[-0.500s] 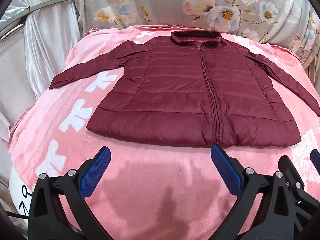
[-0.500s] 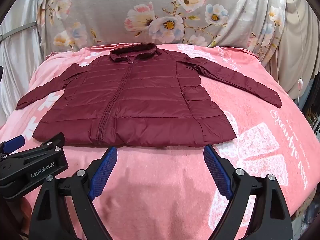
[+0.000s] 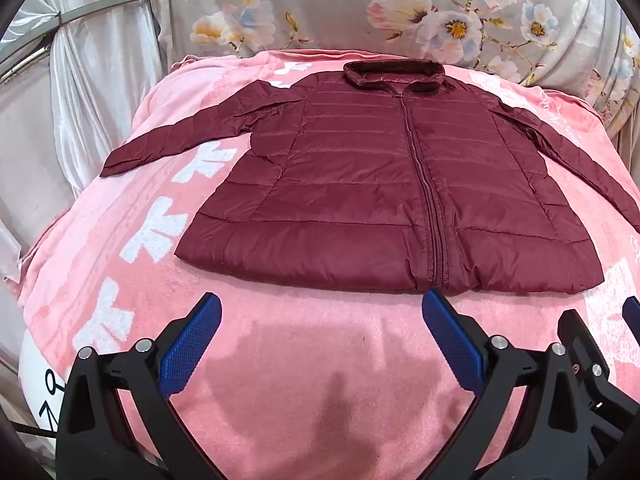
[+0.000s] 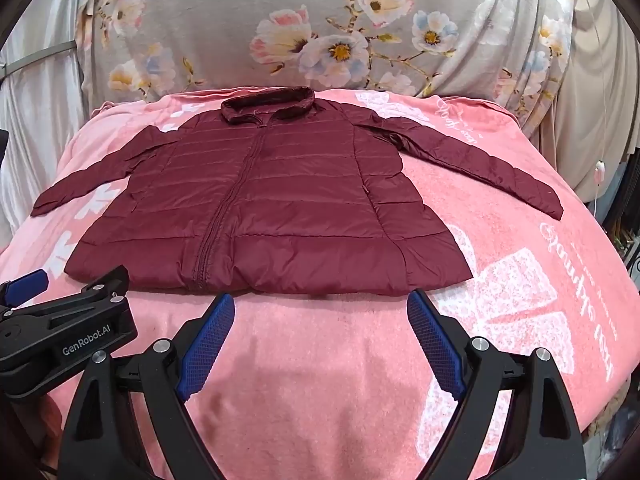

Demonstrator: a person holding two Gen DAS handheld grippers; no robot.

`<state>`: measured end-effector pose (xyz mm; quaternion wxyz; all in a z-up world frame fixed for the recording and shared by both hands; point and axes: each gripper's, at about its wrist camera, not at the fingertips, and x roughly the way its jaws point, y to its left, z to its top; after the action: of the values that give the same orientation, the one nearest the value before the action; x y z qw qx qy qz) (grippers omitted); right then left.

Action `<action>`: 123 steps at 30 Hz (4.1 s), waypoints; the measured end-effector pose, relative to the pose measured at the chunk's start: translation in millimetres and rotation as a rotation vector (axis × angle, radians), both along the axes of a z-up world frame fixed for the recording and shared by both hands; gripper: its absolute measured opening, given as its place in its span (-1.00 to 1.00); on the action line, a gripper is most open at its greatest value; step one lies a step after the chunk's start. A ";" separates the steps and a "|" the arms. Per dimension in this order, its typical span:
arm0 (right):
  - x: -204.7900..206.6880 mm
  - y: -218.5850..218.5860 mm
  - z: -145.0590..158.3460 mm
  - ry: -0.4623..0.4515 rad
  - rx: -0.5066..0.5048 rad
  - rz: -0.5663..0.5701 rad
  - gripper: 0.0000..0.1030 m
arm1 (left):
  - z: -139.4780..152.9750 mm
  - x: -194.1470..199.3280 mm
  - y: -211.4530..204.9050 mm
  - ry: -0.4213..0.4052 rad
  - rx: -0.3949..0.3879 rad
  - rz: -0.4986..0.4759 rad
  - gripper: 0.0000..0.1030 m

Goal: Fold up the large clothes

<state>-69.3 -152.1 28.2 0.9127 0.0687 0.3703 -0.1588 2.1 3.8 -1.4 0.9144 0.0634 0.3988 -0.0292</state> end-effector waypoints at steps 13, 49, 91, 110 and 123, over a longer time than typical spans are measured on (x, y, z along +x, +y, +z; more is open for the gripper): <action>-0.3 1.8 -0.1 0.004 -0.003 -0.001 0.67 | 3.1 -1.1 2.4 -0.010 0.011 -0.003 0.90; -1.5 -2.0 -5.1 0.005 0.008 -0.004 0.67 | -1.9 -0.4 3.5 0.006 0.013 0.011 0.90; -1.8 -4.3 -8.2 0.005 0.018 -0.009 0.67 | -2.5 2.4 7.6 0.008 0.017 0.016 0.90; 35.1 -214.3 -23.5 -0.135 0.157 -0.338 0.68 | 2.7 57.5 43.8 -0.014 -0.084 0.113 0.90; 61.1 -406.4 -84.7 -0.128 0.313 -0.675 0.68 | -3.6 113.7 41.1 -0.046 -0.067 0.186 0.90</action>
<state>-8.2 -558.5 -56.5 0.8089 0.3351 0.2886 -0.3875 115.8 45.0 -5.0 0.9237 -0.0041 0.3806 0.0439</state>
